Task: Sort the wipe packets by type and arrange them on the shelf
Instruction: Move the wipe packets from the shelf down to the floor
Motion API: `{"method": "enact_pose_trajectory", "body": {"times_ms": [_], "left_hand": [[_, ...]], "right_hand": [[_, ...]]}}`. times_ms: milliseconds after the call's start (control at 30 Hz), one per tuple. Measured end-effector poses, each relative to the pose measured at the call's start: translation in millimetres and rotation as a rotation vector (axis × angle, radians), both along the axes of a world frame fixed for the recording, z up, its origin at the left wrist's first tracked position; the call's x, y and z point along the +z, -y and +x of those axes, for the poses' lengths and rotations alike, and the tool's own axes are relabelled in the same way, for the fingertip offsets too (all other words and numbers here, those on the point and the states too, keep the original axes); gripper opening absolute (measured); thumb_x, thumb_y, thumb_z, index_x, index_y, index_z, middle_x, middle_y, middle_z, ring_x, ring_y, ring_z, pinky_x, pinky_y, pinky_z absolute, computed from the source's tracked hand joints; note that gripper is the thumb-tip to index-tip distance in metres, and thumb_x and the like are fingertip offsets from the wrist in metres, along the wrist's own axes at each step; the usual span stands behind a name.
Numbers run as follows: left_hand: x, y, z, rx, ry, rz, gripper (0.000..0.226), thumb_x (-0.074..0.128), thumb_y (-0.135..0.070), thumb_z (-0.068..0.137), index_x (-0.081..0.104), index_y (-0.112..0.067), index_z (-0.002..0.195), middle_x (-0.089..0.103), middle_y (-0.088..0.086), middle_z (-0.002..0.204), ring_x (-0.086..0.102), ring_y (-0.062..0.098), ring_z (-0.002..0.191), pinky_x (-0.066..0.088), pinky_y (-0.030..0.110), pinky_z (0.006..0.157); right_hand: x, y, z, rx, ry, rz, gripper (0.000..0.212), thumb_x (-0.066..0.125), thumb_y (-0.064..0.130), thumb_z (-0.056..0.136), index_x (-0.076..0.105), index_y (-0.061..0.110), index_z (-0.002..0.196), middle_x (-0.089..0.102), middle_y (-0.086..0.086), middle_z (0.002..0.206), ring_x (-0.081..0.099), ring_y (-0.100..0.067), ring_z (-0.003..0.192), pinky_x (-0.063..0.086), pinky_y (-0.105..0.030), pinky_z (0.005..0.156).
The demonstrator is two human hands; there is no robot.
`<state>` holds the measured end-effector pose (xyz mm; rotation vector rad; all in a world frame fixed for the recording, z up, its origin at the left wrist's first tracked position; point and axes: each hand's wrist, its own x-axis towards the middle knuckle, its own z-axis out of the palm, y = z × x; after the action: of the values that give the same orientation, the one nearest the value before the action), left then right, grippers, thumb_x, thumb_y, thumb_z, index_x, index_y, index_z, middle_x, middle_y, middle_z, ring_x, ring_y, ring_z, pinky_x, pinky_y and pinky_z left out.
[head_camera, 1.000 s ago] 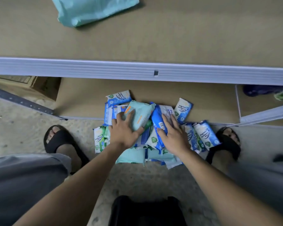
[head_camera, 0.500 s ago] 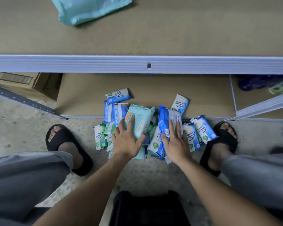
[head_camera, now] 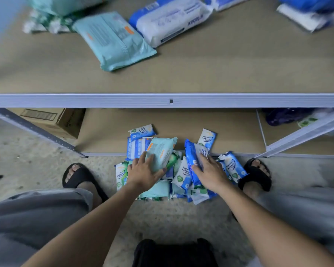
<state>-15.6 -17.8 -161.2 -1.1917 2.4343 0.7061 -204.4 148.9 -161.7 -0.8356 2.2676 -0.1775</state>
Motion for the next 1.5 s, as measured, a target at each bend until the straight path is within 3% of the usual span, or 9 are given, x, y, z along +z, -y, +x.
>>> {"method": "enact_pose_trajectory", "body": {"times_ms": [200,533,733,833,1067,1233,1400,1500], "left_hand": [[36.7,1.6,2.2,-0.088,-0.021,0.037,0.079,0.053,-0.071,0.087,0.038,-0.027,0.151,0.019,-0.003,0.165,0.037,0.027,0.142,0.039,0.042,0.111],[133.1,0.4,12.4,-0.127,-0.244,-0.14,0.065,0.055,-0.062,0.09,0.05,-0.024,0.143,0.045,-0.005,0.151,0.051,0.02,0.13,0.046,0.034,0.1],[205.3,17.3,19.1,-0.176,-0.453,-0.384,0.043,0.056,-0.058,0.086,0.064,-0.029,0.118,0.065,-0.011,0.116,0.059,0.018,0.109,0.05,0.035,0.084],[234.5,34.9,19.4,-0.169,-0.557,-0.463,0.04,0.057,-0.053,0.088,0.065,-0.03,0.119,0.067,-0.011,0.115,0.061,0.018,0.107,0.051,0.034,0.083],[262.0,83.8,12.2,-0.025,-0.73,-0.564,0.034,0.059,-0.041,0.085,0.068,-0.023,0.113,0.068,-0.004,0.115,0.062,0.022,0.103,0.05,0.035,0.08],[247.1,115.3,0.7,0.069,-0.772,-0.521,0.032,0.071,-0.035,0.088,0.067,-0.024,0.118,0.067,-0.002,0.116,0.062,0.023,0.104,0.051,0.036,0.082],[239.4,131.0,-17.1,0.185,-0.909,-0.444,0.029,0.078,-0.03,0.084,0.069,-0.022,0.111,0.066,-0.008,0.1,0.06,0.009,0.082,0.048,0.026,0.073],[238.2,137.8,-23.1,0.258,-0.938,-0.414,0.023,0.077,-0.024,0.083,0.069,-0.025,0.105,0.064,-0.015,0.084,0.06,0.006,0.076,0.052,0.03,0.072]], "right_hand": [[51.1,6.8,15.8,0.041,-0.07,-0.159,0.062,0.044,0.049,0.099,0.031,0.021,0.152,0.046,-0.007,0.148,0.045,-0.033,0.131,0.043,-0.044,0.103],[169.2,26.6,41.1,0.104,-0.222,-0.427,0.05,0.045,0.048,0.1,0.044,0.025,0.145,0.048,0.005,0.144,0.043,-0.021,0.133,0.041,-0.035,0.104],[234.5,50.0,39.0,0.154,-0.347,-0.6,0.045,0.049,0.046,0.1,0.05,0.024,0.14,0.053,0.006,0.138,0.042,-0.019,0.131,0.038,-0.034,0.104],[257.0,66.9,27.0,0.176,-0.41,-0.642,0.043,0.051,0.045,0.098,0.054,0.023,0.135,0.057,0.005,0.133,0.047,-0.019,0.126,0.041,-0.034,0.102],[277.5,111.6,-0.3,0.186,-0.481,-0.597,0.042,0.051,0.045,0.098,0.055,0.024,0.134,0.057,0.002,0.134,0.046,-0.023,0.124,0.039,-0.035,0.103],[275.9,148.4,-15.3,0.196,-0.514,-0.593,0.04,0.055,0.039,0.097,0.057,0.026,0.135,0.053,0.001,0.136,0.045,-0.026,0.123,0.04,-0.038,0.104],[267.3,188.6,-28.7,0.173,-0.506,-0.674,0.033,0.06,0.028,0.095,0.063,0.029,0.128,0.049,0.0,0.139,0.042,-0.026,0.128,0.041,-0.038,0.104],[259.5,210.3,-35.1,0.162,-0.534,-0.693,0.026,0.061,0.023,0.095,0.07,0.026,0.119,0.049,-0.005,0.141,0.04,-0.028,0.131,0.039,-0.038,0.105]]}}
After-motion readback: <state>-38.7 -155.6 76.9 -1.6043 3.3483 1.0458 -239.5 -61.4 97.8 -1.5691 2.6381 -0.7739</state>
